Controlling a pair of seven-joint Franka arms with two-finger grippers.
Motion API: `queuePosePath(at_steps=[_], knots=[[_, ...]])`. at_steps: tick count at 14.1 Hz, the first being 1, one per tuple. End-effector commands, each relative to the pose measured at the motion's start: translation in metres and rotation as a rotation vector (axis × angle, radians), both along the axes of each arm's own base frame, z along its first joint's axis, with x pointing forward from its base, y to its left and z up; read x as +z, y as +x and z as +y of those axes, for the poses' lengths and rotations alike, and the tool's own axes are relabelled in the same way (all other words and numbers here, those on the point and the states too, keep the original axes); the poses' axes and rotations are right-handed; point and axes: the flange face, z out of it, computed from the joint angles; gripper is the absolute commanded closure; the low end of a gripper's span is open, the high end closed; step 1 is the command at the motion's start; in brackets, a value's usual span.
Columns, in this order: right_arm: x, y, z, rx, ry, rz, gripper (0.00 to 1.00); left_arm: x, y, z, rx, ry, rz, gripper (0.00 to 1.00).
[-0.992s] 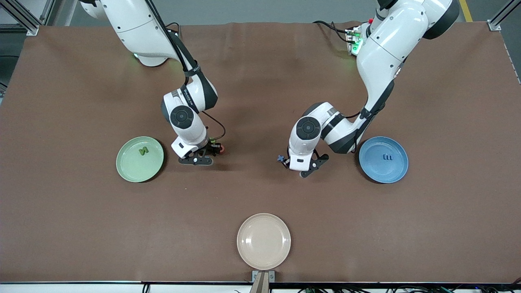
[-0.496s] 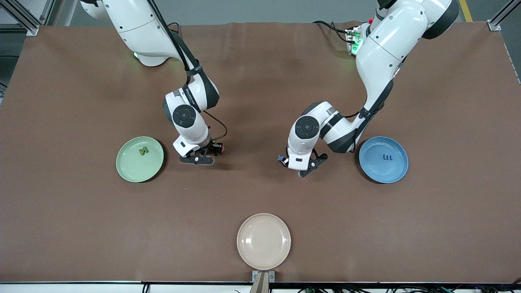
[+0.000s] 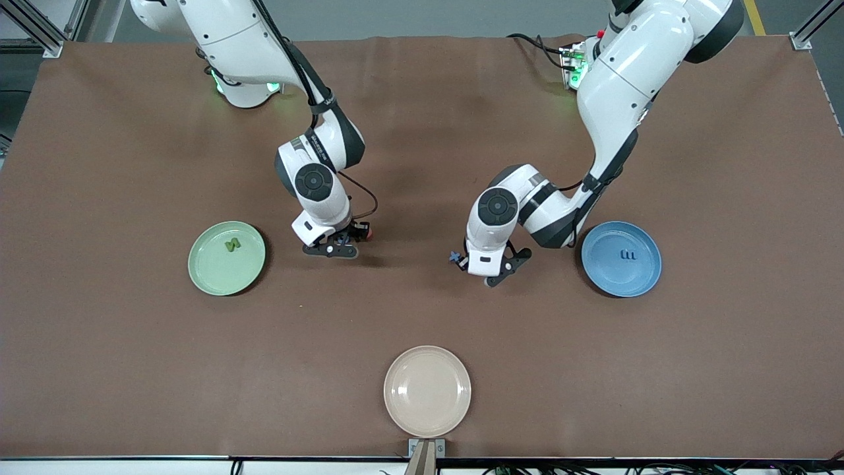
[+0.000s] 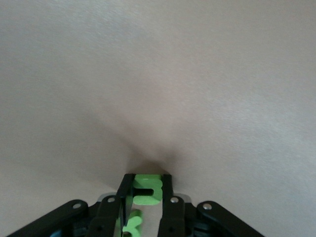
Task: Sort upper and lower case letters into plates
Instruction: 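Grasp the blue G with the right gripper while the left gripper grasps the n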
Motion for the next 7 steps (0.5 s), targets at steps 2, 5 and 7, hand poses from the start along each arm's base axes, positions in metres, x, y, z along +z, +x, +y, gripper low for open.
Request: queuePosePath(at_steps=[2,5,7], knots=[[0.004,-0.012,-0.01,-0.004,-0.017,0.005,0.41,0.057,0.018,0.039,-0.051,0.026,0.031,0.88],[0.004,-0.011,-0.01,-0.004,-0.016,0.003,0.44,0.084,0.022,0.105,-0.169,0.006,0.093,0.88],[0.004,-0.008,-0.013,-0.003,-0.017,-0.005,0.48,0.089,0.02,0.152,-0.252,0.007,0.102,0.88]])
